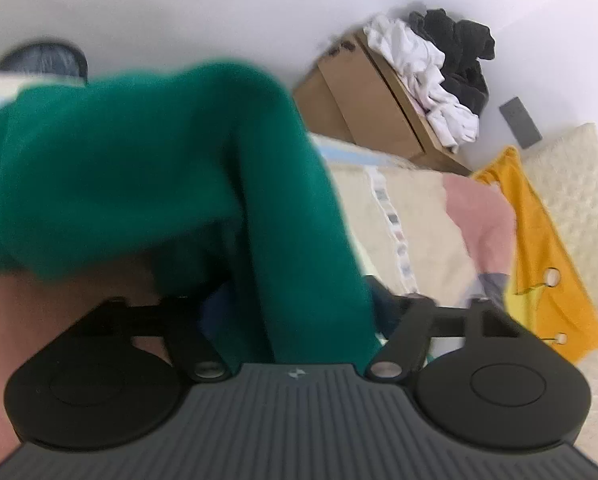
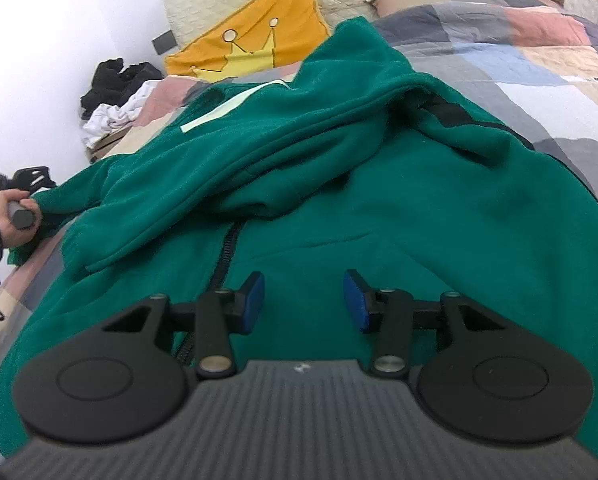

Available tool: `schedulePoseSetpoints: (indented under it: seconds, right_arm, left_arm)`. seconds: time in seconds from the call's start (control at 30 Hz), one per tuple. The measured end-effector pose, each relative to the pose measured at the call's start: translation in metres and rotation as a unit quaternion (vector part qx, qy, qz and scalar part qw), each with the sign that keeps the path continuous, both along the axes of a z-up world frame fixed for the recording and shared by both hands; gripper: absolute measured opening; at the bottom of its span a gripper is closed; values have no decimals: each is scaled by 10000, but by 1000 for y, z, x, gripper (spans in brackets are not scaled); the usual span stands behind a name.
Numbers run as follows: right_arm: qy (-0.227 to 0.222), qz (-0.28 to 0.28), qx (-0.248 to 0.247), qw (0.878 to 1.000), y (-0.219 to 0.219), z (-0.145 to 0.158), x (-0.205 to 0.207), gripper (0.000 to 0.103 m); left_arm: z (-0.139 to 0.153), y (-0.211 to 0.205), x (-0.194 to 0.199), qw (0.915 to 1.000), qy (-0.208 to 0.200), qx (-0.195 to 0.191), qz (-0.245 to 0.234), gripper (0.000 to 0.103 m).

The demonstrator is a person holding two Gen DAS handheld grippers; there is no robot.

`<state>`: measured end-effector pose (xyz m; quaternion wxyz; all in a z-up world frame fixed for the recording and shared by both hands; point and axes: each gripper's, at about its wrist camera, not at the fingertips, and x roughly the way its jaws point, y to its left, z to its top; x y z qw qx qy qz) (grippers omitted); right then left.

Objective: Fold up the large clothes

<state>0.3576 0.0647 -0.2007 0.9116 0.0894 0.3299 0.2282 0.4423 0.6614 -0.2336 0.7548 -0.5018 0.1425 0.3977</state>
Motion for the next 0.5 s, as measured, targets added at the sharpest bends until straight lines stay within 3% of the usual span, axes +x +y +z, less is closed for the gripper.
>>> schedulePoseSetpoints:
  seconds: [0.03,0.1,0.2,0.27,0.43,0.5]
  right_arm:
    - [-57,47,-7,10000,0,0,-1,48]
    - [-114,77,-73,9999,2,-1,-2,48]
    - [-117,89,-84,9999,2,2,-3,48]
    - [-11,90,-101,9999,2,4,-1,47]
    - [169,-17,256,9995,-9,10,3,47]
    - [241,-14,223,9995,-11,15,5,47]
  left_arm:
    - [2,1,3,9999,67,143,4,63]
    - [5,3,11,9986,422,323,-12,35]
    - [19,3,28,9928,1008,567,-320,17]
    - [40,-8,35,9864,1193,1001,-527,13]
    - [113,-56,54,9539,1500,2333,-1147,11]
    - [145,-86,63,9326,1583,2889,-1474,9]
